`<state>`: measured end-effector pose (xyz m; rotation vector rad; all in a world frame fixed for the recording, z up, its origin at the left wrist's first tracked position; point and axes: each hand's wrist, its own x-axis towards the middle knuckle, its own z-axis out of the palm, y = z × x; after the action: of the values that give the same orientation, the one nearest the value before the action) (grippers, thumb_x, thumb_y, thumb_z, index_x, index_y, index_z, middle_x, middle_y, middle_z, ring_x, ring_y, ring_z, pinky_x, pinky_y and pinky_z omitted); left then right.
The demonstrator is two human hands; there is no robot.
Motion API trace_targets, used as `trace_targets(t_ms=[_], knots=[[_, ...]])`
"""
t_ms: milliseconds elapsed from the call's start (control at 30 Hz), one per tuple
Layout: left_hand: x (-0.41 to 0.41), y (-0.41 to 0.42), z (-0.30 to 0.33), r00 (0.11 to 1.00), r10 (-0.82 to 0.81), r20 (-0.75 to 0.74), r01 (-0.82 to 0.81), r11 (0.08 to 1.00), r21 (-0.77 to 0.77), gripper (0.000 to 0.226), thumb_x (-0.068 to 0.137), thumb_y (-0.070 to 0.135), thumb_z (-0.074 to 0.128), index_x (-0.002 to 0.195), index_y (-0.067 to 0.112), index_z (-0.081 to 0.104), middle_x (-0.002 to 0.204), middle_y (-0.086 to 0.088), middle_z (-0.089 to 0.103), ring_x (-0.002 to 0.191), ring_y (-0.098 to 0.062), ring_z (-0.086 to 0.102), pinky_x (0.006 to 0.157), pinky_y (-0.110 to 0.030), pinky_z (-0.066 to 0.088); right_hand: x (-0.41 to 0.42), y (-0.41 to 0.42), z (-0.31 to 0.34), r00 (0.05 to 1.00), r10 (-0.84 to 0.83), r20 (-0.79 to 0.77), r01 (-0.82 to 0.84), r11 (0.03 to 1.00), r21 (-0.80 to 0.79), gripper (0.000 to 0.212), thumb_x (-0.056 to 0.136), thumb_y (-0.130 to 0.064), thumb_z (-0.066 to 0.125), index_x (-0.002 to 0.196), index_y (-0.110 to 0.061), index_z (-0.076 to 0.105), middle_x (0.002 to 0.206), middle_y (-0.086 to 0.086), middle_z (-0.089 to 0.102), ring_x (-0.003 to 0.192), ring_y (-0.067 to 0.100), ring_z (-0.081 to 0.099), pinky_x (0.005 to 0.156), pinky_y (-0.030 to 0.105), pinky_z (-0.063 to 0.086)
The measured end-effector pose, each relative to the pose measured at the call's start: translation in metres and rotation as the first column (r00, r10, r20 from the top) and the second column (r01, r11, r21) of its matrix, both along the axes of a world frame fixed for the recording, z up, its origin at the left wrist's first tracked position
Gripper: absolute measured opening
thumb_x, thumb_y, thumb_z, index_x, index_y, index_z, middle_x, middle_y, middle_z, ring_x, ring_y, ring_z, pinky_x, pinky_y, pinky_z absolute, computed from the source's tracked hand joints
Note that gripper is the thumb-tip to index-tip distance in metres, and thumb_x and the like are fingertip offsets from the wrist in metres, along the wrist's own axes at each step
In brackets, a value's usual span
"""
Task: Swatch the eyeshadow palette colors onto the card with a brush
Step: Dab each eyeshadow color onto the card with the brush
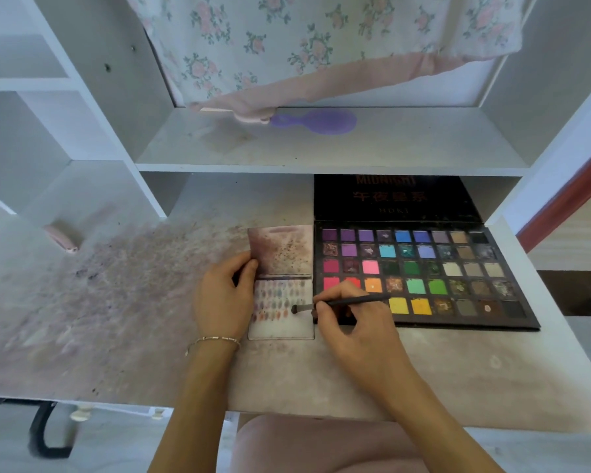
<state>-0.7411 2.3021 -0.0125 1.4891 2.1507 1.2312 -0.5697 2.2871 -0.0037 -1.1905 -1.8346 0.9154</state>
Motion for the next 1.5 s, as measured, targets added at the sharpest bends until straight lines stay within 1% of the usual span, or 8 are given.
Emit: trace_targets(t_ms=[100,233,367,500,667,1167,1367,1500], knots=[[-0.0004,0.0010,-0.0003,1.000,-0.002,-0.001,0.002,1.000,0.000,0.020,0.088,0.014,0.055,0.101,0.018,0.069,0.081,0.013,0.060,0.069,-0.006,0.052,0.057,-0.013,0.035,0.0002,-0.0005,0.0005,1.000,0.002,0.020,-0.002,1.000,-0.007,0.029,0.085,-0.015,0.058,0.076,-0.041,0.049,0.075,-0.017,0.056,0.076,0.004,0.054,0.068,0.021,0.047],[-0.0006,0.0015,-0.0012,1.000,-0.001,-0.008,0.001,1.000,-0.008,0.021,0.088,0.016,0.054,0.102,0.019,0.069,0.082,0.015,0.059,0.070,-0.006,0.052,0.058,-0.013,0.035,-0.0005,-0.0016,0.0014,0.999,0.012,0.037,-0.011,1.000,-0.026,0.017,0.085,-0.016,0.057,0.080,-0.032,0.054,0.079,-0.015,0.057,0.080,0.006,0.055,0.071,0.031,0.050],[0.0000,0.0005,-0.0020,1.000,-0.001,0.006,0.001,1.000,0.009,0.021,0.088,0.016,0.055,0.102,0.020,0.069,0.080,0.018,0.058,0.065,0.005,0.049,0.056,-0.013,0.033,0.0002,-0.0020,0.0014,0.999,0.023,0.041,-0.021,0.998,-0.051,0.009,0.084,-0.016,0.057,0.082,-0.024,0.057,0.080,-0.010,0.058,0.080,0.008,0.055,0.073,0.034,0.050],[-0.0003,0.0000,-0.0024,1.000,-0.001,0.007,0.001,1.000,0.013,0.020,0.088,0.017,0.055,0.100,0.021,0.069,0.077,0.018,0.058,0.064,0.007,0.049,0.055,-0.015,0.035,-0.0006,-0.0023,0.0022,0.999,0.013,0.051,-0.011,0.999,-0.048,0.014,0.085,-0.016,0.056,0.082,-0.029,0.054,0.081,-0.013,0.057,0.082,0.007,0.054,0.074,0.031,0.050],[-0.0002,-0.0001,-0.0022,1.000,-0.005,0.010,0.005,1.000,0.009,0.020,0.088,0.017,0.055,0.101,0.020,0.069,0.080,0.018,0.059,0.067,0.000,0.051,0.058,-0.015,0.036,0.0005,-0.0031,0.0023,0.998,0.030,0.056,-0.027,0.997,-0.069,0.012,0.085,-0.016,0.056,0.082,-0.027,0.055,0.080,-0.013,0.057,0.081,0.006,0.054,0.074,0.031,0.050],[0.0002,0.0002,-0.0039,1.000,0.013,0.010,-0.013,1.000,0.001,0.021,0.088,0.019,0.054,0.104,0.022,0.068,0.081,0.018,0.057,0.065,0.009,0.047,0.056,-0.013,0.032,-0.0005,-0.0019,0.0014,0.997,0.023,0.073,-0.018,0.997,-0.079,0.013,0.086,-0.019,0.055,0.083,-0.031,0.053,0.083,-0.014,0.057,0.084,0.006,0.054,0.076,0.032,0.050],[-0.0008,0.0002,-0.0038,1.000,0.005,0.009,-0.005,1.000,-0.008,0.022,0.088,0.019,0.054,0.105,0.021,0.068,0.085,0.014,0.062,0.071,-0.003,0.053,0.060,-0.015,0.037,-0.0012,-0.0014,0.0007,0.996,0.017,0.085,-0.013,0.999,-0.050,0.016,0.087,-0.019,0.054,0.083,-0.034,0.050,0.083,-0.016,0.055,0.085,0.004,0.053,0.076,0.027,0.049],[-0.0005,0.0001,-0.0037,1.000,0.009,0.009,-0.009,1.000,-0.007,0.021,0.088,0.019,0.054,0.104,0.021,0.068,0.084,0.013,0.062,0.071,-0.004,0.053,0.059,-0.013,0.035,-0.0005,-0.0013,0.0010,0.997,0.017,0.073,-0.014,0.999,-0.040,0.014,0.086,-0.017,0.055,0.082,-0.030,0.053,0.079,-0.016,0.054,0.081,0.004,0.053,0.073,0.025,0.048]])
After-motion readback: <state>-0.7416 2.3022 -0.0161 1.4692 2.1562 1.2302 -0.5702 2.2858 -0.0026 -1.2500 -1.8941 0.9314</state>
